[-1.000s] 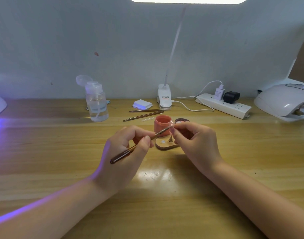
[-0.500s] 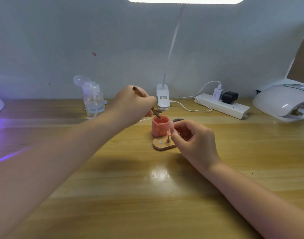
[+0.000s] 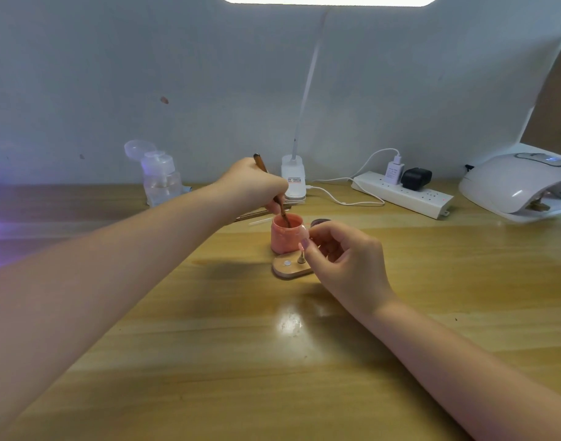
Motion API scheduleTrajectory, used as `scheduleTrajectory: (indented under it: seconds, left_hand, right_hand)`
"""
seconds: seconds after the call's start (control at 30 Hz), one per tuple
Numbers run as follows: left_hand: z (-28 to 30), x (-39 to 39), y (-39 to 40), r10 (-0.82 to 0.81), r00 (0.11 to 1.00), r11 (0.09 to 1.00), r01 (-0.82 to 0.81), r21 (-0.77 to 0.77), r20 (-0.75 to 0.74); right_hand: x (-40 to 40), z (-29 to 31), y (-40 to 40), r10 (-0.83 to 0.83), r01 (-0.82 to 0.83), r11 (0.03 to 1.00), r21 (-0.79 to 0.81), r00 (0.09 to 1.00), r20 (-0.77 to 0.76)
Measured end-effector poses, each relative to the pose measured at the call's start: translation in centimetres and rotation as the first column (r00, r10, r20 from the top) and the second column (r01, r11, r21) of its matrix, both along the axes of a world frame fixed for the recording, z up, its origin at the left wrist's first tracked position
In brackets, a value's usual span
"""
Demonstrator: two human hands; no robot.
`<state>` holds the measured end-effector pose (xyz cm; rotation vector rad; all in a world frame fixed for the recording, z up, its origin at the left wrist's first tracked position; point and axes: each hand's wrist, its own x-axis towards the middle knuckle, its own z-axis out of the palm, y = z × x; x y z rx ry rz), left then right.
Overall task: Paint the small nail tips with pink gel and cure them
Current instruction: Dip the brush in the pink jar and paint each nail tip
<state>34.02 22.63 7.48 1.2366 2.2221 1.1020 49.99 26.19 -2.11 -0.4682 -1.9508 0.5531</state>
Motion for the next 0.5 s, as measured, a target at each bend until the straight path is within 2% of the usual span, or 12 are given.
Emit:
scheduleTrajectory:
  seconds: [0.07,0.2,0.27,0.4,0.5]
  left_hand:
    - [0.1,-0.2,-0.2,-0.001,1.000,1.000,0.001,-0.005,-0.005]
    - [-0.1,0.4,-0.6,-0.073,0.993,0.990,0.061,-0.126,-0.092]
    - [-0.2,0.4,-0.6,-0.061,0.995,0.993,0.053,-0.106,-0.074]
    - [0.1,-0.8,-1.1,0.079,0.986,0.996,-0.084,0.031,0.147]
    - [-0.5,-2.1,-2.7,0.131,0.913,0.981,-0.177,0.086,0.387]
  right_hand:
    - [0.0,0.0,-0.1,0.006,-0.006,1.000,-0.001,1.000,-0.004]
    - [0.0,0.1,-0.1,0.001,-0.001,1.000,-0.010,1.000,-0.003]
    - [0.1,0.1,-0.2,0.005,-0.005,0.999,-0.033,1.000,-0.011]
    - [0.2,0.2,-0.2,0.012,-0.013,0.998,-0.060,1.000,-0.015]
    - [0.1,0.1,-0.1,-0.004,0.004,0.999,-0.036,1.000,0.004]
